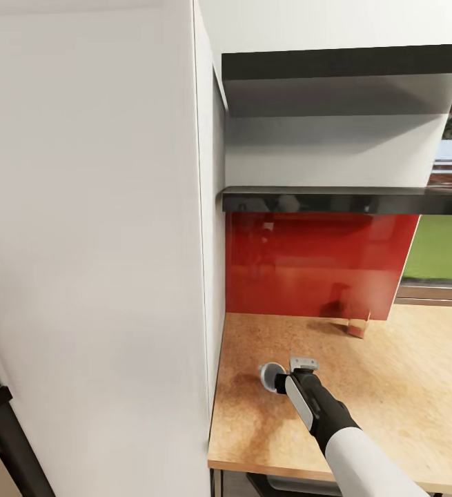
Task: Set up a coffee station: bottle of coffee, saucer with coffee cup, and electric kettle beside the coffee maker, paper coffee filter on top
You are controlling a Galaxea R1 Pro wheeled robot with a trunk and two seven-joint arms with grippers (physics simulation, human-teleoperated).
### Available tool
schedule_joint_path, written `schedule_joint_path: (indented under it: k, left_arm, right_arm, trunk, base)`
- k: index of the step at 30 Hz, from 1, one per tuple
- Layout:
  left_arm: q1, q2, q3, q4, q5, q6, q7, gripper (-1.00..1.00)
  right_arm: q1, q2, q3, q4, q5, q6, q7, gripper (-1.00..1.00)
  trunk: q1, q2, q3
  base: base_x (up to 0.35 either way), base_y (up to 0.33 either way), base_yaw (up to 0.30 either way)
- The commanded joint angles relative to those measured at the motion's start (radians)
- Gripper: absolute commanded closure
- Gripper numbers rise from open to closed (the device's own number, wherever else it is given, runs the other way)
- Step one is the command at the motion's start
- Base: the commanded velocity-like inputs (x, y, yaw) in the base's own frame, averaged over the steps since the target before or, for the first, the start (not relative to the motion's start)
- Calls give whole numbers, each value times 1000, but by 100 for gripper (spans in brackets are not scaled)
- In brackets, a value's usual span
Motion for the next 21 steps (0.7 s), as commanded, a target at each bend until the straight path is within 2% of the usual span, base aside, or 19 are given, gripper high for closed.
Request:
schedule_joint_path:
  k: [1, 21]
  left_arm:
    - [0, 0, 8, 0, -11, 0, 2, -100]
    - [0, 5, 8, 0, -11, 0, 3, -100]
  right_arm:
    - [0, -1, 5, -1, -11, 2, -9, 100]
    - [0, 1, 5, -20, -12, 2, -9, 100]
  trunk:
    - [0, -1, 0]
    - [0, -1, 0]
  base:
    - [0, 0, 0]
    - [0, 0, 0]
